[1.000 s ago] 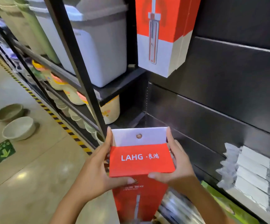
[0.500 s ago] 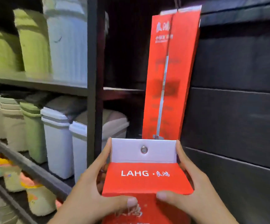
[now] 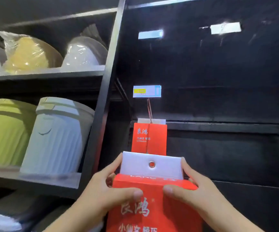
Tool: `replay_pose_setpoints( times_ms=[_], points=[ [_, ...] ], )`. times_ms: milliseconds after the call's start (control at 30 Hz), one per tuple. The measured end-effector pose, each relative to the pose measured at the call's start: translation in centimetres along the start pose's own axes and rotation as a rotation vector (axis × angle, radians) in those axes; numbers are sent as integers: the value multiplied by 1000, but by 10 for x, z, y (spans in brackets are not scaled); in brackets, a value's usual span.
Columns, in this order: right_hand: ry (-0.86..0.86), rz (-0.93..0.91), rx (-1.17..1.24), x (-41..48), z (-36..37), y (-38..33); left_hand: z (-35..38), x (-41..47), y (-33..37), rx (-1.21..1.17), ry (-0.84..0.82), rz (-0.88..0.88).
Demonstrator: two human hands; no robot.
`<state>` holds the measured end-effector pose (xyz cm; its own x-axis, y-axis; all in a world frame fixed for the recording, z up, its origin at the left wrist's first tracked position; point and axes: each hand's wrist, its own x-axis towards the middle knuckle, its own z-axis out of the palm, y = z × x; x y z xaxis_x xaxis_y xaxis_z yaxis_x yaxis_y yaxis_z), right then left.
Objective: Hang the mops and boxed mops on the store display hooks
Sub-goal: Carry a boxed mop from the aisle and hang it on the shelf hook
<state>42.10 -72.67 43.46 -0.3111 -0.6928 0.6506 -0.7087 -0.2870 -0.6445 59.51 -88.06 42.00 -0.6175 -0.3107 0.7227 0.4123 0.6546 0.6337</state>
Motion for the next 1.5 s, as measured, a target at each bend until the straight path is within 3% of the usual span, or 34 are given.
replay_pose_setpoints(
  times_ms=[233,733,1500],
  points=[
    [-42,-71,3,45,-29,-31,-5,57,22,-102,-18,91],
    [50,-187,-170,179,-50,-22,-37,161,7,37,45,189],
    [73,-260,-33,228,-65,-38,-58,214,21,-37,61,292]
  ],
)
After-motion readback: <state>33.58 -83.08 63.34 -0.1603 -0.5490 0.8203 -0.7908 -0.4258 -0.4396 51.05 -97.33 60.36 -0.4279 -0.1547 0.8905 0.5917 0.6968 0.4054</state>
